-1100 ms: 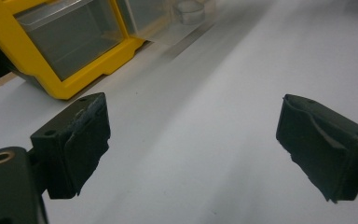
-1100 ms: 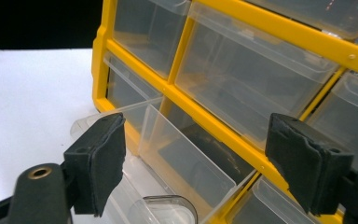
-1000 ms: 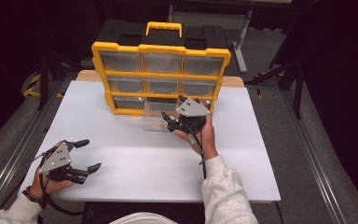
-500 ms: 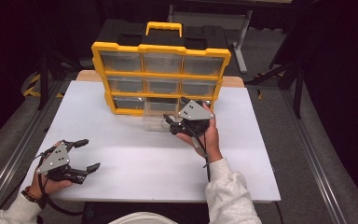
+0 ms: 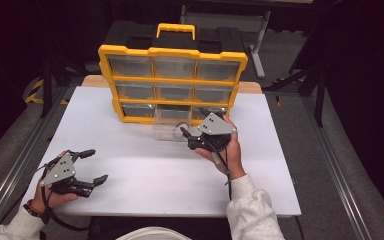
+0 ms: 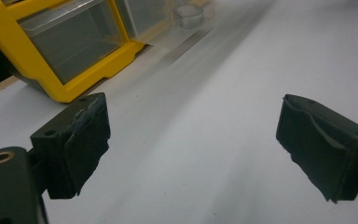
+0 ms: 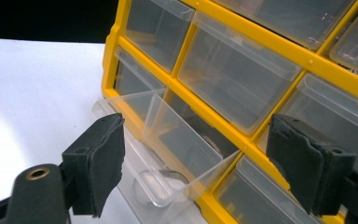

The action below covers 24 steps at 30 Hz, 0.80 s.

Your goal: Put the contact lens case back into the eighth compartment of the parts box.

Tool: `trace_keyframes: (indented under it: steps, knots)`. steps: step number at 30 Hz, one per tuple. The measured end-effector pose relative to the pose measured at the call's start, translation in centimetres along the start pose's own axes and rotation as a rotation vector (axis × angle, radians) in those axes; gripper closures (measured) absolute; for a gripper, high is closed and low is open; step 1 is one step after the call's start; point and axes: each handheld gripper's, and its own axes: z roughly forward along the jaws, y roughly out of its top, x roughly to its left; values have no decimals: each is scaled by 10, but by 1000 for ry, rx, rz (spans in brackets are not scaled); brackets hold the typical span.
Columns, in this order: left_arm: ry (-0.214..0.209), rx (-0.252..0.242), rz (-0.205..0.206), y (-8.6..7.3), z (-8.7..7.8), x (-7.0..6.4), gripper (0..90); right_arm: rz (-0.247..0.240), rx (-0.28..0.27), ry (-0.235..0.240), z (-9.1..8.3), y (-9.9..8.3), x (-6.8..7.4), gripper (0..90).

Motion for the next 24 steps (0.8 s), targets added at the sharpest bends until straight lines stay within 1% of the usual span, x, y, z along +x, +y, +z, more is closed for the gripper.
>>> trace_keyframes:
  steps: [4, 24]
  knots:
    - [6, -3, -2, 0, 0, 0, 108, -10, -1, 1, -4, -1, 2, 206]
    - [2, -1, -2, 0, 0, -1, 108, -34, 19, 9, -19, -8, 8, 205]
